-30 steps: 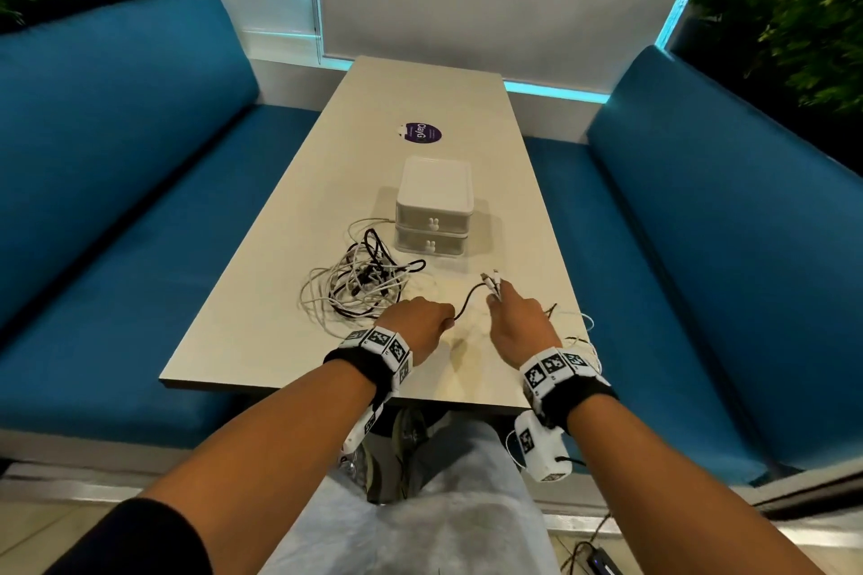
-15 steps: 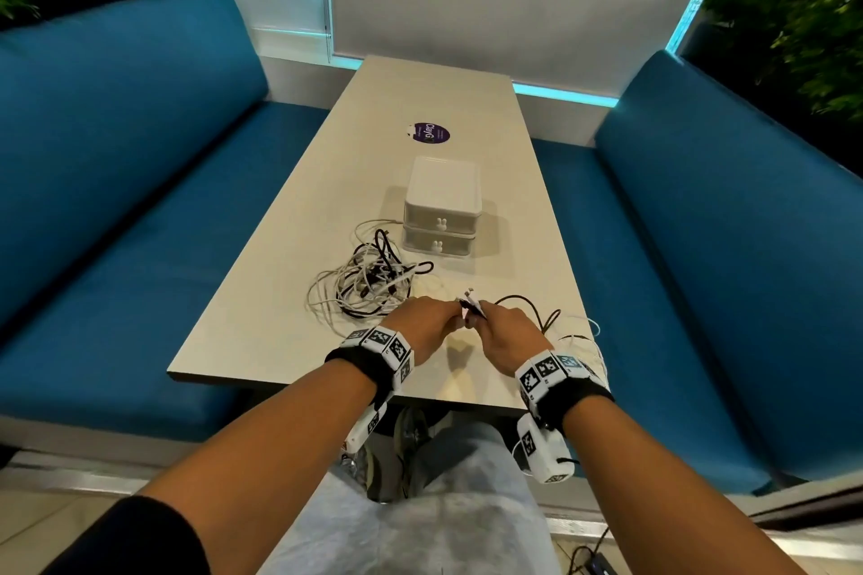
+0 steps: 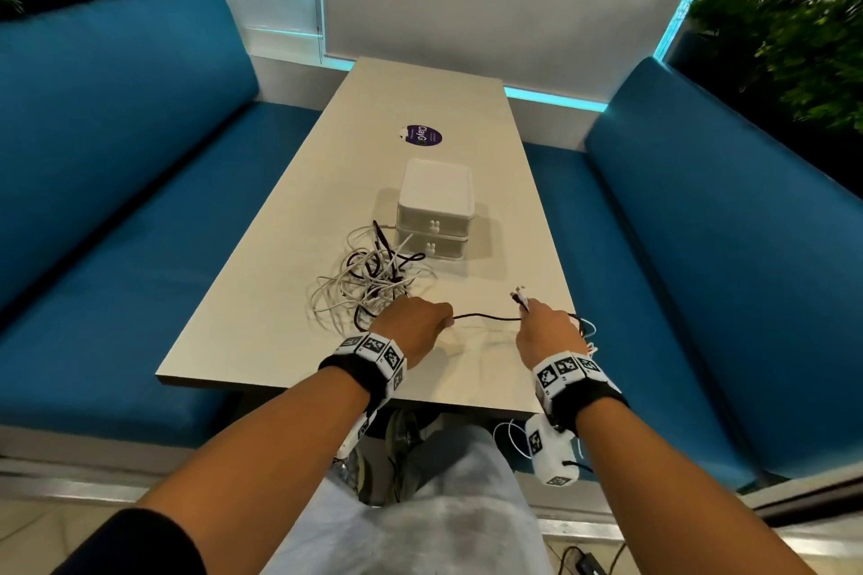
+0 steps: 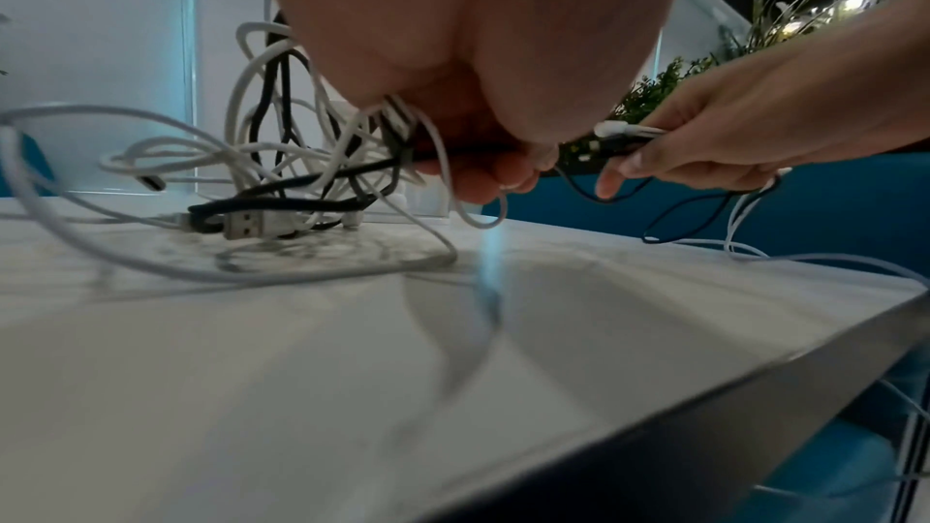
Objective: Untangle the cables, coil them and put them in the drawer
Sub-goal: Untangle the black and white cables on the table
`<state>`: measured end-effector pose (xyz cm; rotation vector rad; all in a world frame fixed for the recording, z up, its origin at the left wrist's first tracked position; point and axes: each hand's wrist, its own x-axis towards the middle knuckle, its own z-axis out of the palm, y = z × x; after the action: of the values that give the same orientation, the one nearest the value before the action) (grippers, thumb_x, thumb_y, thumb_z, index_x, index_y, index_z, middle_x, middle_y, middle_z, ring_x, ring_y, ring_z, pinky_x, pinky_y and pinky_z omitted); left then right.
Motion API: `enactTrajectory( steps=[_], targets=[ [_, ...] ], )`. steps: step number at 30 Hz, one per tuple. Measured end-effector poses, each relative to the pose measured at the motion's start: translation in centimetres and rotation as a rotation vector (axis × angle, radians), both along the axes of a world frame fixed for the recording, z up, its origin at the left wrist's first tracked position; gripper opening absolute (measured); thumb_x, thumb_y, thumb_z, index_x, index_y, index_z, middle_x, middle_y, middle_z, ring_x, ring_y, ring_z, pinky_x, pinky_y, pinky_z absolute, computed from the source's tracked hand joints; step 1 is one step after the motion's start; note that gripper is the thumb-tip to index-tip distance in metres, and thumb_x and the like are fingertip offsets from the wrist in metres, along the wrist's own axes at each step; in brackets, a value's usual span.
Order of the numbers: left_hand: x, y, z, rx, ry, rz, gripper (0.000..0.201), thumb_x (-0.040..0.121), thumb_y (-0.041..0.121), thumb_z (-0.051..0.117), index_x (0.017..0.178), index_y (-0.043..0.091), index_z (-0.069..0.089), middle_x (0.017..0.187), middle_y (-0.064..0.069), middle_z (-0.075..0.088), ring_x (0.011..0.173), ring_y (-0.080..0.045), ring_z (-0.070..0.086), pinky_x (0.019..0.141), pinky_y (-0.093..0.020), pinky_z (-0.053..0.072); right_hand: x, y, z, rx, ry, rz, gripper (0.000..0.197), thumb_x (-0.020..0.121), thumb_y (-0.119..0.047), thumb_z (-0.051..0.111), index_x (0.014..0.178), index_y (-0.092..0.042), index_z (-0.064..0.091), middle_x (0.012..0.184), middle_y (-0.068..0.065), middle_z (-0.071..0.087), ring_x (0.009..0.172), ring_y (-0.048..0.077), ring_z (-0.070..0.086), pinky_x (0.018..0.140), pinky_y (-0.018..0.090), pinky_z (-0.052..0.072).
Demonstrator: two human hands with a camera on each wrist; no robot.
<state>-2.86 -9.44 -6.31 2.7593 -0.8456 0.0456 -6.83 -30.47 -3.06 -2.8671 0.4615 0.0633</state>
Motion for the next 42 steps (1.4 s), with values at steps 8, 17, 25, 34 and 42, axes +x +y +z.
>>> enactTrajectory(
  steps=[8, 17, 25, 34, 42],
  targets=[
    [-0.5, -1.1, 0.4, 0.008, -0.001, 0.04, 0.029, 0.105, 0.033, 0.036, 0.119, 0.018, 0.057, 0.094, -0.014, 0.068, 0.085, -0.036, 0.064, 0.065, -0.039, 0.047, 0.0, 4.5, -0.7, 0.279, 0.019, 0.299, 0.032, 0.101, -0.029, 0.042, 0.124, -0.013, 0.059, 0.117, 0.017, 0.065, 0.108, 0.037, 0.058, 0.084, 0.035, 0.046],
    [-0.7, -0.7, 0.1, 0.17, -0.159, 0.065, 0.024, 0.105, 0.028, 0.039, 0.112, 0.017, 0.059, 0.104, -0.005, 0.065, 0.099, -0.03, 0.06, 0.088, -0.039, 0.036, 0.0, 3.1, -0.2, 0.258, 0.063, 0.328, 0.02, 0.099, -0.028, 0.046, 0.1, -0.021, 0.064, 0.099, 0.012, 0.068, 0.093, 0.032, 0.061, 0.073, 0.033, 0.044],
    [0.0, 1.8, -0.3, 0.225, -0.125, 0.097, 0.019, 0.101, 0.022, 0.044, 0.108, 0.029, 0.06, 0.102, 0.001, 0.068, 0.104, -0.023, 0.061, 0.094, -0.038, 0.032, 0.3, -0.7, 0.2, 0.086, 0.128, 0.139, 0.024, 0.1, -0.033, 0.043, 0.11, -0.02, 0.061, 0.092, 0.01, 0.063, 0.08, 0.03, 0.06, 0.067, 0.033, 0.047],
    [-0.5, 1.4, 0.2, 0.293, -0.164, 0.144, 0.021, 0.103, 0.028, 0.043, 0.102, 0.023, 0.063, 0.092, -0.002, 0.07, 0.093, -0.027, 0.063, 0.096, -0.039, 0.026, 0.7, -1.7, 0.8, 0.014, 0.175, 0.043, 0.024, 0.099, -0.027, 0.04, 0.106, -0.016, 0.061, 0.077, 0.001, 0.054, 0.067, 0.02, 0.054, 0.054, 0.03, 0.037],
    [-1.1, 0.3, 1.6, 0.398, -0.142, 0.096, 0.021, 0.092, 0.008, 0.048, 0.109, 0.018, 0.056, 0.075, -0.002, 0.068, 0.073, -0.027, 0.064, 0.104, -0.041, 0.022, 0.5, 1.1, -0.3, 0.127, -0.003, 0.109, 0.034, 0.104, -0.027, 0.032, 0.121, -0.005, 0.051, 0.108, 0.024, 0.064, 0.101, 0.042, 0.058, 0.077, 0.039, 0.043]
  ],
)
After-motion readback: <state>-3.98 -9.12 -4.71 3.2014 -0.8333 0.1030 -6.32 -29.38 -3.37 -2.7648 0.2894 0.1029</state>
